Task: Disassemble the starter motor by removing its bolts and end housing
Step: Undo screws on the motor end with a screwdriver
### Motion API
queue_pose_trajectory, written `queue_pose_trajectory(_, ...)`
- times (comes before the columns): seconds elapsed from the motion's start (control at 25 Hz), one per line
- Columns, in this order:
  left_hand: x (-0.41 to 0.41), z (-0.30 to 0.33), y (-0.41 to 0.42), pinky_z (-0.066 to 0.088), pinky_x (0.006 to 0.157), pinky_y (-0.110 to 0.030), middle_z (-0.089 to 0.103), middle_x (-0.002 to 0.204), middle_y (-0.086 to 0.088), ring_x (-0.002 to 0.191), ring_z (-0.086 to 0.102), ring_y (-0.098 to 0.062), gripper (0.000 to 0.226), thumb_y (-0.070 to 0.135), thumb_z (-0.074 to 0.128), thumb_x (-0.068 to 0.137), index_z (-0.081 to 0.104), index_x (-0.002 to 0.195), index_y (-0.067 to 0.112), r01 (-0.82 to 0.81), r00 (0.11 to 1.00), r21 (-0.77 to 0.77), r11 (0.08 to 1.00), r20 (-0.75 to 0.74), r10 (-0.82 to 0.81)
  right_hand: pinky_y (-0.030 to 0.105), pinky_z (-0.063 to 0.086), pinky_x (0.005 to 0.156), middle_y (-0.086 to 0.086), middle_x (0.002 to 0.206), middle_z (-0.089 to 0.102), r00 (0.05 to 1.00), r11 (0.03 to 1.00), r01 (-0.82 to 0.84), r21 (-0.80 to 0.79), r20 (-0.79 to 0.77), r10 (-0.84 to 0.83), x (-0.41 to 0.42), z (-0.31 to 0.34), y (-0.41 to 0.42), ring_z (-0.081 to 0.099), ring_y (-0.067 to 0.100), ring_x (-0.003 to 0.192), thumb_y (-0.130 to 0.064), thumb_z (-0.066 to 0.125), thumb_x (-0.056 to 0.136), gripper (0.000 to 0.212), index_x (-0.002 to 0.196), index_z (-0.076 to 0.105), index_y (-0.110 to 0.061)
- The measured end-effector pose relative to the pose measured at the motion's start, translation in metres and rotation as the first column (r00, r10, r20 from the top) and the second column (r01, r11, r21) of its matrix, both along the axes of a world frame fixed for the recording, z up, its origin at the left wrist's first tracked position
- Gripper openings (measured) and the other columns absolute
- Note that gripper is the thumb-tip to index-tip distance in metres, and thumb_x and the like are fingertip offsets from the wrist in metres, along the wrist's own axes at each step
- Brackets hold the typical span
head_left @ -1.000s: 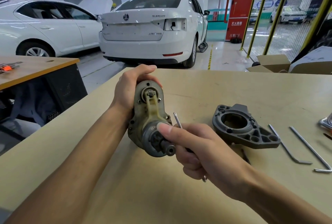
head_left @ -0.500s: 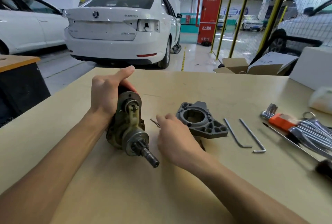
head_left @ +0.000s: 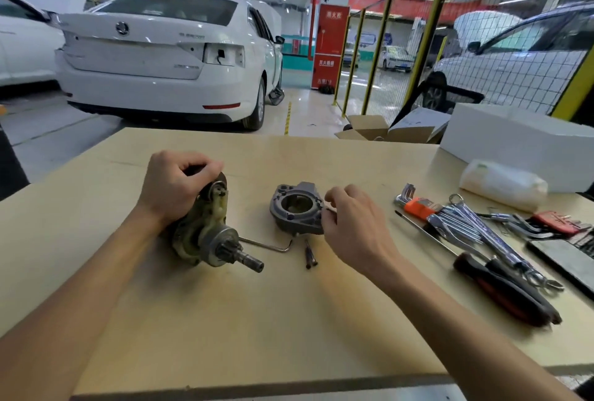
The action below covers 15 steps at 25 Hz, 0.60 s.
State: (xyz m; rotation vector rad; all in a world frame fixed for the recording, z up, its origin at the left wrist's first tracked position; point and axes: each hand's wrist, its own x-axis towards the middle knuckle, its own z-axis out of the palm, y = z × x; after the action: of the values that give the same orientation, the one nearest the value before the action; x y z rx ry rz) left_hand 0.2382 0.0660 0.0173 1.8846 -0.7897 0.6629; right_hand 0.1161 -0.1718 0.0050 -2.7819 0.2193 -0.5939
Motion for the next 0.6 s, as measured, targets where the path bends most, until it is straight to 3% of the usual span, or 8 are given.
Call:
queue_pose_trajectory(0.12, -0.010, -0.003, -0.010, 0.044, 0.059, -0.017, 0.067, 0.065, 0.020, 0.063, 0.060, 0.002, 0.028, 0.047, 0.055, 0.080, 0.069, 0.068, 0.026, 0.040, 0.999, -0.066, 0.997, 0.001, -0.040, 0.029, 0.040, 0.082, 0.005, 0.116, 0.055, 0.999, 0.999, 0.014, -0.032, 0.046, -0.012, -0.016, -0.001, 0.001, 0.047, 0.019, 0.099, -0.025, 0.047, 0.099, 0.026, 0.122, 0.055, -0.015)
queue_pose_trajectory(0.2, -0.017, -0.003, -0.019, 0.043, 0.061, -0.015, 0.065, 0.062, 0.018, 0.064, 0.060, 0.003, 0.030, 0.047, 0.055, 0.079, 0.070, 0.070, 0.022, 0.054, 0.998, -0.069, 0.996, -0.010, -0.055, 0.035, 0.041, 0.089, 0.009, 0.121, 0.054, 0.983, 0.964, 0.182, -0.193, 0.001, -0.185, -0.028, 0.002, -0.005, 0.050, 0.026, 0.108, -0.017, 0.046, 0.095, 0.030, 0.125, 0.053, -0.012)
queue_pose_trajectory(0.24, -0.020, -0.003, -0.022, 0.044, 0.062, -0.017, 0.065, 0.065, 0.017, 0.063, 0.060, 0.002, 0.029, 0.046, 0.056, 0.079, 0.070, 0.070, 0.022, 0.054, 0.998, -0.061, 0.997, -0.013, -0.055, 0.038, 0.040, 0.092, 0.012, 0.122, 0.053, 0.941, 0.897, 0.295, -0.328, -0.065, -0.333, -0.036, 0.005, -0.012, 0.050, 0.028, 0.111, -0.014, 0.046, 0.092, 0.033, 0.125, 0.053, -0.010)
queue_pose_trajectory(0.32, -0.025, -0.002, -0.024, 0.047, 0.063, -0.027, 0.065, 0.065, 0.009, 0.062, 0.060, -0.003, 0.025, 0.041, 0.059, 0.081, 0.070, 0.071, 0.021, 0.040, 0.999, -0.050, 0.998, -0.012, -0.041, 0.043, 0.040, 0.098, 0.017, 0.124, 0.052, 0.765, 0.729, 0.399, -0.556, -0.236, -0.599, -0.059, 0.012, -0.030, 0.050, 0.031, 0.114, -0.013, 0.047, 0.090, 0.038, 0.126, 0.055, -0.008)
queue_pose_trajectory(0.4, -0.027, -0.002, -0.024, 0.046, 0.064, -0.030, 0.065, 0.063, 0.012, 0.062, 0.059, -0.004, 0.028, 0.044, 0.057, 0.080, 0.069, 0.069, 0.022, 0.046, 0.999, -0.054, 0.998, -0.024, -0.047, 0.048, 0.038, 0.102, 0.018, 0.127, 0.053, 0.616, 0.661, 0.391, -0.641, -0.351, -0.705, -0.080, 0.012, -0.049, 0.050, 0.032, 0.115, -0.017, 0.049, 0.091, 0.039, 0.128, 0.057, -0.011)
queue_pose_trajectory(0.44, -0.028, -0.001, -0.024, 0.045, 0.062, -0.031, 0.063, 0.060, 0.017, 0.060, 0.058, -0.003, 0.030, 0.048, 0.055, 0.079, 0.068, 0.067, 0.024, 0.048, 0.998, -0.057, 0.997, -0.033, -0.050, 0.047, 0.038, 0.102, 0.017, 0.129, 0.053, 0.585, 0.654, 0.383, -0.652, -0.376, -0.718, -0.089, 0.009, -0.057, 0.049, 0.031, 0.117, -0.019, 0.048, 0.091, 0.040, 0.130, 0.056, -0.011)
queue_pose_trajectory(0.52, -0.030, 0.000, -0.024, 0.045, 0.060, -0.034, 0.061, 0.054, 0.017, 0.058, 0.055, -0.008, 0.032, 0.051, 0.052, 0.078, 0.065, 0.062, 0.027, 0.047, 0.997, -0.057, 0.997, -0.051, -0.050, 0.041, 0.038, 0.100, 0.015, 0.130, 0.050, 0.607, 0.651, 0.371, -0.662, -0.357, -0.709, -0.103, 0.002, -0.071, 0.046, 0.029, 0.118, -0.018, 0.045, 0.091, 0.043, 0.133, 0.052, -0.008)
queue_pose_trajectory(0.6, -0.030, 0.001, -0.026, 0.045, 0.059, -0.040, 0.060, 0.052, 0.007, 0.056, 0.052, -0.017, 0.043, 0.051, 0.049, 0.078, 0.065, 0.055, 0.019, 0.050, 0.996, -0.042, 0.998, -0.065, -0.053, 0.037, 0.037, 0.097, 0.013, 0.126, 0.049, 0.669, 0.649, 0.366, -0.667, -0.296, -0.681, -0.113, -0.003, -0.081, 0.045, 0.028, 0.116, -0.013, 0.042, 0.091, 0.041, 0.130, 0.053, -0.008)
